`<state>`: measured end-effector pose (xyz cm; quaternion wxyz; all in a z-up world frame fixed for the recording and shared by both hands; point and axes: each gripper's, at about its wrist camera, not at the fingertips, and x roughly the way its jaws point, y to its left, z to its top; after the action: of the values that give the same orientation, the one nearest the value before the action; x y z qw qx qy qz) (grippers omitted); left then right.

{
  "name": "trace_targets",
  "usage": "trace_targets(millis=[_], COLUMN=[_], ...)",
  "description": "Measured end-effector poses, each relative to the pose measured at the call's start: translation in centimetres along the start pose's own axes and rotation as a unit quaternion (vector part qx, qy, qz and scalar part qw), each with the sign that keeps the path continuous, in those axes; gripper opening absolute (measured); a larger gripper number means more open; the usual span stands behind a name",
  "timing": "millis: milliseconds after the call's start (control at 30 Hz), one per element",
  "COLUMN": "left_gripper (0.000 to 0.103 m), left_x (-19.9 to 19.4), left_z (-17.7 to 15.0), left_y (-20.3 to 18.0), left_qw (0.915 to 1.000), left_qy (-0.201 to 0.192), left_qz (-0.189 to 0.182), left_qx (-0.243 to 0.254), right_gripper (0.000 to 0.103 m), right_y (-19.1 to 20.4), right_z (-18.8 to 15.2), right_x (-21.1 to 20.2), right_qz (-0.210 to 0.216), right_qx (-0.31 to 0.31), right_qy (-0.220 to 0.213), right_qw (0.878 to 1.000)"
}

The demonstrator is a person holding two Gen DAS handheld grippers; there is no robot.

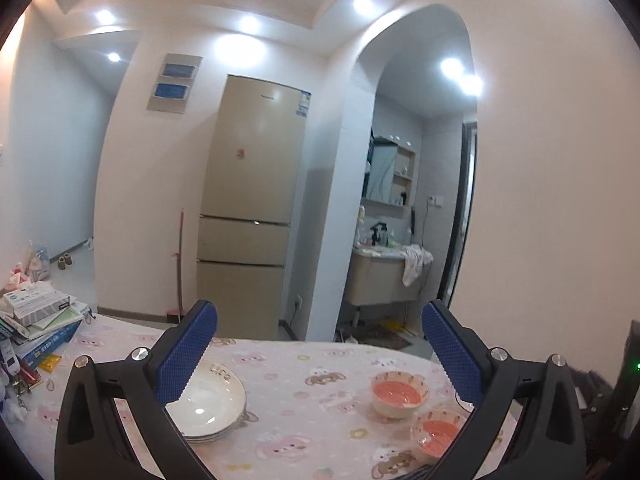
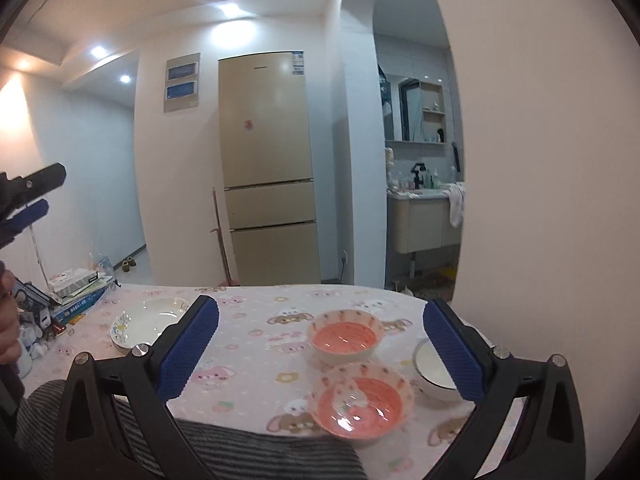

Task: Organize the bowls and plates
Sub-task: 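Move the right gripper to the rim of a pink strawberry bowl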

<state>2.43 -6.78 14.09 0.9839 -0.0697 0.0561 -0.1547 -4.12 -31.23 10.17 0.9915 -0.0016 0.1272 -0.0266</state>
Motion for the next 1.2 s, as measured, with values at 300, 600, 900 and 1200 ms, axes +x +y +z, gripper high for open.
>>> trace_targets(millis=[300, 600, 900, 1200], left_gripper=[0.103, 0.103, 0.1, 0.1], left_x=[5.9, 9.9, 15.1, 19.4], left_z=[-3.7, -7.9, -11.1, -11.6], left_y=[-3.5, -5.8, -8.1, -10.1], left_qw=[0.9952, 0.9788, 0.9549, 0.9409], left_qy=[0.085, 0.181, 0.269, 0.306], left_qz=[-0.025, -0.079, -0.112, -0.128], left_qx=[0.041, 0.054, 0.056, 0.067], right_gripper=[0.102, 0.102, 0.09, 0.065], right_y=[-2.0, -7.6, -8.7, -10.1], right_z=[-1.5, -3.8, -5.1, -5.4], right_x=[-0.9, 1.2, 4.5, 8.1], right_qz=[-0.074, -0.069, -0.017, 0.027], right_qx=[-0.01, 0.07, 0.078, 0.136], right_qy=[-0.004, 0.057, 0.132, 0.203], right_qw=[0.997, 0.994, 0.988, 0.969])
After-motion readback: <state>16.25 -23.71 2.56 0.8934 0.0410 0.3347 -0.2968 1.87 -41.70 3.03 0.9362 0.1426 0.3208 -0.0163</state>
